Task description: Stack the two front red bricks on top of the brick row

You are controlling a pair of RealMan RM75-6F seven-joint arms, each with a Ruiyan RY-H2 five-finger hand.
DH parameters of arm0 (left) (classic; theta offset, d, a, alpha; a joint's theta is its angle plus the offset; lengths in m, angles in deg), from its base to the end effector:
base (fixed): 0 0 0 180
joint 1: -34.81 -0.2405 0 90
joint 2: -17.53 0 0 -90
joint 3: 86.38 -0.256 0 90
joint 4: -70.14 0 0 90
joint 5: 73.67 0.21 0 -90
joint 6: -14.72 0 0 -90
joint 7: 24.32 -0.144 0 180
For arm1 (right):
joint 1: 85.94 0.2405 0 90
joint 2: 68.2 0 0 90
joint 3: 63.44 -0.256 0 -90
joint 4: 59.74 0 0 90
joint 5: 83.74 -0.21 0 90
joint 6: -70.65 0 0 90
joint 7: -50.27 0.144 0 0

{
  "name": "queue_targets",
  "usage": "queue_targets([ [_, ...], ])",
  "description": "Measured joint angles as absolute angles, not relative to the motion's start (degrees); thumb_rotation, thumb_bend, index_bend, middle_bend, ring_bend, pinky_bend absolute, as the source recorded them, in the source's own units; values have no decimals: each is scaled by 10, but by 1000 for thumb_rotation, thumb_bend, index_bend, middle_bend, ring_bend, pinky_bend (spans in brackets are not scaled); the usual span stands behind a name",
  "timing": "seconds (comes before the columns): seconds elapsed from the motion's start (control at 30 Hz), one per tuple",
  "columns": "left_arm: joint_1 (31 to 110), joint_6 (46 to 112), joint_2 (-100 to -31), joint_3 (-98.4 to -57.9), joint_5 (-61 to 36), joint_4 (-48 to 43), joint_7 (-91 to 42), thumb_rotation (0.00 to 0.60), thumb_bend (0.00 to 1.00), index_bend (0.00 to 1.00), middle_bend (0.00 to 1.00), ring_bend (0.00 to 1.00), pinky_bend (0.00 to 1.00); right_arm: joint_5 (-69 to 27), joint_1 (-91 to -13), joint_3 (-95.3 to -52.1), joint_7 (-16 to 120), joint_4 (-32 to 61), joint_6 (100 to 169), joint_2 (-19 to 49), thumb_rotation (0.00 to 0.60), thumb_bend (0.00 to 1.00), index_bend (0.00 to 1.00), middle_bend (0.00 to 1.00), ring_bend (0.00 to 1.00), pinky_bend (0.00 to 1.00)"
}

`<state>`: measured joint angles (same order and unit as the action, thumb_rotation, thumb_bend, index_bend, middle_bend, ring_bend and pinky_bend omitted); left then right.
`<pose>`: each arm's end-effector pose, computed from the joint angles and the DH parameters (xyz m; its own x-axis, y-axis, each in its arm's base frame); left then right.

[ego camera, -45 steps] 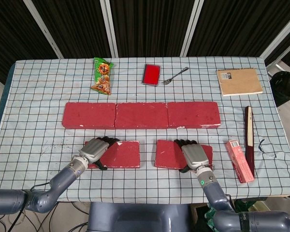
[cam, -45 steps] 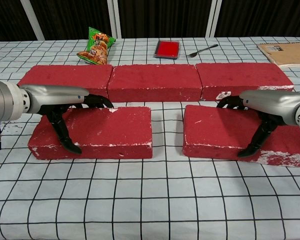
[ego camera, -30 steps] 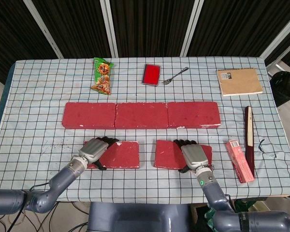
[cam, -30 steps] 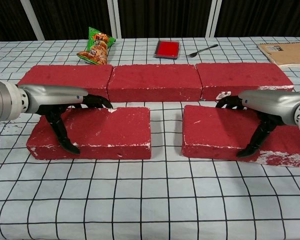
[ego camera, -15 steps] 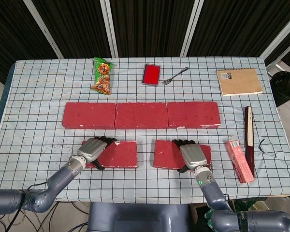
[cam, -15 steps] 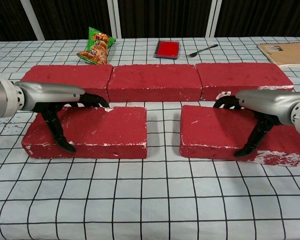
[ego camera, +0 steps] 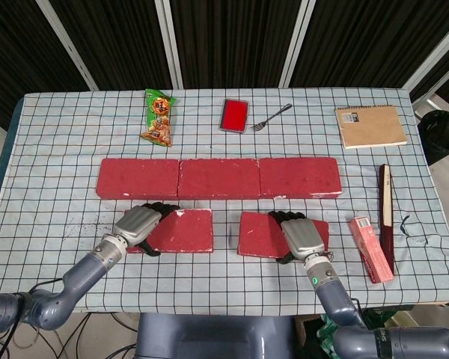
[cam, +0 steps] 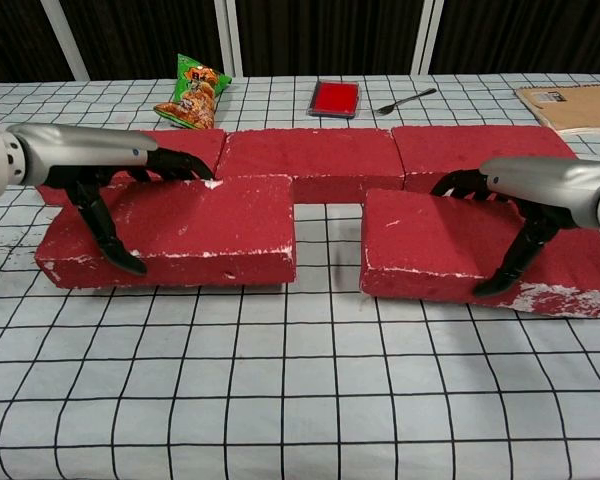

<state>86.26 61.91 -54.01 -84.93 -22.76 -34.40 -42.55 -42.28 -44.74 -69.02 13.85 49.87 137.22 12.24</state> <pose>-0.1351 0.3138 0.0210 0.4644 0.5115 0.7230 0.8734 -0.3999 -0.2781 -0.1514 -0.2851 0.0123 0.4069 -0.4160 0.8132 -0.9134 -0.1731 0.3684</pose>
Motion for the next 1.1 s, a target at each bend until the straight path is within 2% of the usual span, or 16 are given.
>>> queue_targets([
  [0.2,861,624,-497,-832,-214,-352,-411,600,240,167,188,95,178,-408,-453,-700,156,515,1374,83,600,49,200,222,206,189],
  [0.63,906,536,-467,-797,-251,-252,-385,600,240,169,187,92,168,-402,-433,-742,205,493,1304,-3,600,49,200,222,206,189],
  [0.8,924,491,-478,-782,-248,-194,-356,600,239,169,187,82,165,-414,-406,-761,219,454,1249,-18,600,49,200,222,206,189],
  [1.1,948,417,-532,-779,-238,-60,-316,600,239,169,186,82,161,-438,-356,-773,257,321,1132,-13,600,49,200,219,205,190],
])
